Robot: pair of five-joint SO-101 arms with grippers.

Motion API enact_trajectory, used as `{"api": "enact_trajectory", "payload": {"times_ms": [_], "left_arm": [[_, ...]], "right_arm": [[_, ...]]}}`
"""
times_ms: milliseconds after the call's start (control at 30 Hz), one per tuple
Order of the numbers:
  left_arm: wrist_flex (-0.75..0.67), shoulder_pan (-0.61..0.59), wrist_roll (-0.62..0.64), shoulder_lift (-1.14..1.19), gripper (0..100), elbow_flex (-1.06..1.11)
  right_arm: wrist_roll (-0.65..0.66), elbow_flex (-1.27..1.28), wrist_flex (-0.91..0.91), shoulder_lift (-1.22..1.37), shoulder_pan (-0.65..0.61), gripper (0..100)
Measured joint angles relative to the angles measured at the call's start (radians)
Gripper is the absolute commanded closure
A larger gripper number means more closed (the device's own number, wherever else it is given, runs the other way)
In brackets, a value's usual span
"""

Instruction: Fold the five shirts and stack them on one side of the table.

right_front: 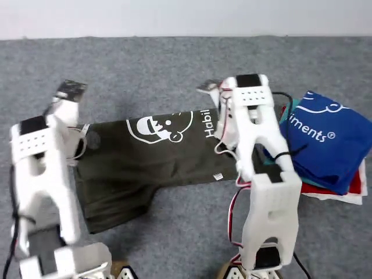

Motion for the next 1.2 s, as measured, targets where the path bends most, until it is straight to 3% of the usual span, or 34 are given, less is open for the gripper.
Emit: {"api": "enact_trajectory", "payload": {"times_ms": [200, 700, 933, 1200], "left_arm": [[0.072, -0.175, -0.058, -0.155, 98, 0.04], [0.06, -0.594, -0.285, -0.17, 98, 0.164], [0.06, -0.717, -0.374, -0.17, 98, 0.198], [0.057, -0.75, -0.384, -0.17, 98, 0.198]], "right_arm": [[0.0, 0.005, 0.0, -0.095, -0.178, 98.8], [-0.055, 0.005, -0.055, 0.029, -0.758, 98.8], [-0.057, 0.005, -0.184, 0.166, -0.844, 98.8], [-0.089, -0.003, -0.124, 0.193, -0.891, 98.8]]}}
